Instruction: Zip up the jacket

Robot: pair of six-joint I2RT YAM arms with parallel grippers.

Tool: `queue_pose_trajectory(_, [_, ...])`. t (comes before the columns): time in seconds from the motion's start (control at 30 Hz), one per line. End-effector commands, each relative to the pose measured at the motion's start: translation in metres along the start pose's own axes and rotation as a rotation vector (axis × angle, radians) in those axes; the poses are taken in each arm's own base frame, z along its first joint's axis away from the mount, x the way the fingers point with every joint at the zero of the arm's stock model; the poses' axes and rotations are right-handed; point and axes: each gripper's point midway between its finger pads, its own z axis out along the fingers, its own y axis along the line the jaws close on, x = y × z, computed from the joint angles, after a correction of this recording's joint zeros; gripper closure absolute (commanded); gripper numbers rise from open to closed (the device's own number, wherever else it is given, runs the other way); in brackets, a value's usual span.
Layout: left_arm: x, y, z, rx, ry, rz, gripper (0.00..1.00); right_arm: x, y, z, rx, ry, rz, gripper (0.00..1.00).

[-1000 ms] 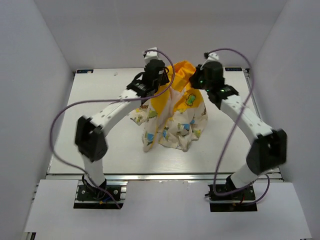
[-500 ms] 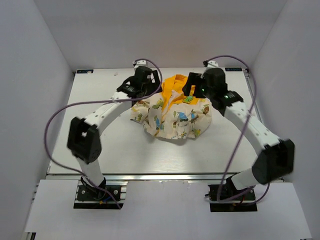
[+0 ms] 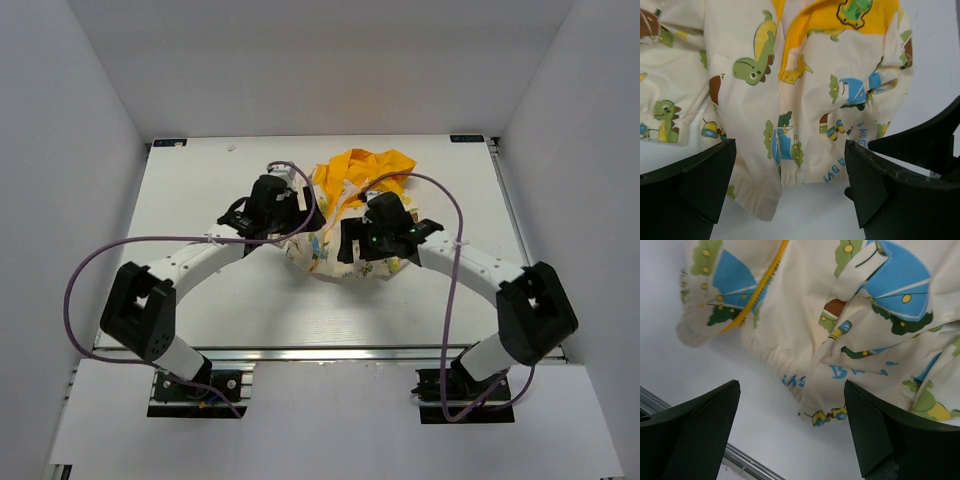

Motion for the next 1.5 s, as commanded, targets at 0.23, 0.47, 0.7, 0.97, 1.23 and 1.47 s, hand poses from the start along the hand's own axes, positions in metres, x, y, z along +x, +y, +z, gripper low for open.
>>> queue_pose_trajectory(0.23, [0.055,-0.006,0.049,0.104,0.195,-0.016,0.02,0.061,-0.037,0.046,0.108,0.224,0.097,0.11])
queue_pose_trajectory(0.47, [0.115,0.032,0.051,-0.014,0.351,-0.062,0.02,0.091,-0.119,0.024,0.309,0.261,0.299,0.11])
queue_pose_trajectory(0.7, [0.17,0.048,0.005,0.01,0.394,-0.173,0.02,0.085,-0.168,0.009,0.383,0.225,0.422,0.11])
queue_pose_trajectory(0.97, [0.148,0.021,-0.026,0.096,0.305,-0.177,0.02,0.01,-0.168,-0.028,0.381,0.032,0.275,0.11])
queue_pose_trajectory(1.23, [0.081,-0.01,-0.054,0.108,0.156,-0.053,0.02,-0.025,-0.079,-0.078,0.325,-0.138,-0.056,0.11])
queue_pose_trajectory(1.47, [0.081,0.008,-0.08,0.027,0.128,-0.042,0.02,0.01,-0.03,-0.071,0.22,-0.085,-0.101,0.11])
